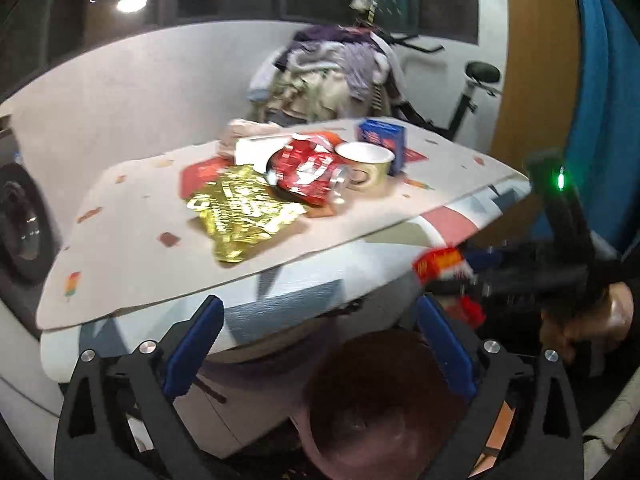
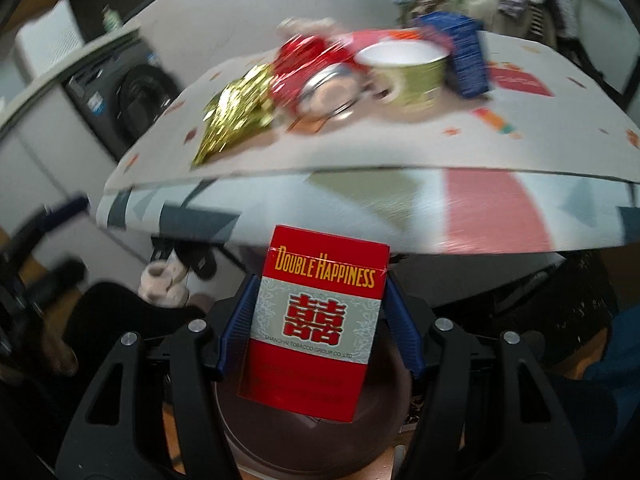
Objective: Collect trash
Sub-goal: 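Drop the green packet into the brown bin while the right tool drops the red box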
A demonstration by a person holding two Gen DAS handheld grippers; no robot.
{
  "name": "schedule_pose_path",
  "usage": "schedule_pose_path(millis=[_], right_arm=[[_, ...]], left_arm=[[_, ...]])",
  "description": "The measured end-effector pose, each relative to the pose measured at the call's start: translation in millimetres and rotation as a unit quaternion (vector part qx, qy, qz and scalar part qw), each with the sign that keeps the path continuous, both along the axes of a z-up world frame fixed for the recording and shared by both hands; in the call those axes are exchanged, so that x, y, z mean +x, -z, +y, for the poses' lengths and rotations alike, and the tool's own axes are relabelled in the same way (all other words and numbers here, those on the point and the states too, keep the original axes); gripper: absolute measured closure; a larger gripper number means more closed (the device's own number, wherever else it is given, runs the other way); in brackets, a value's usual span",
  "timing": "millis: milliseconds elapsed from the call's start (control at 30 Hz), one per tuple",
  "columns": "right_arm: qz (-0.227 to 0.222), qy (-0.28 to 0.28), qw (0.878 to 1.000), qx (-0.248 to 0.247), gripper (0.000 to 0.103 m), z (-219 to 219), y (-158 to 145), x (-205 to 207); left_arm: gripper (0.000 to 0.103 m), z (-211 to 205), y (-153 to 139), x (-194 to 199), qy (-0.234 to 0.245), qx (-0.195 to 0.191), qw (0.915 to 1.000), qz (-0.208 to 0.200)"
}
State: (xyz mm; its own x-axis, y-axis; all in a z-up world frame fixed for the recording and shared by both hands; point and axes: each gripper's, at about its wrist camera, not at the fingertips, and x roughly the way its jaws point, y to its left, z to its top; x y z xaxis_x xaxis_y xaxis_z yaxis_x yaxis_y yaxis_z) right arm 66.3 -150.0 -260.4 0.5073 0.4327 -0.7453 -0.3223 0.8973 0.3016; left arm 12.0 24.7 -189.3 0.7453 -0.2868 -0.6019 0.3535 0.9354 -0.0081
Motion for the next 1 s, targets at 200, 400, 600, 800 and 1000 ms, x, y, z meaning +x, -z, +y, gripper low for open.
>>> schedule_pose_path(millis=[200,400,600,800,1000], right_arm=[[0.042,-0.058,0.995,-0.066,0.04,34,37,1],[0.069,-0.044,0.995,-0.059,0.039,28,46,8],[0.079,-0.024,0.996,-0.042,0.039,18,46,13],[0.062,-0.026,0.997,-0.047,0.019,19,39,9],[0.048,-0.019,0.998,-0.046,0.008,16,34,9]], left_arm=[[0.007,20,10,13,-0.039,-0.022,0.9979,0.048],[0.007,31,16,15,-0.055,-0.042,0.9955,0.064],[0.007,31,17,14,-0.051,-0.046,0.9954,0.066],[0.007,30,18,14,-0.055,-0.043,0.9953,0.067],[0.007,31,18,15,-0.055,-0.041,0.9952,0.069]])
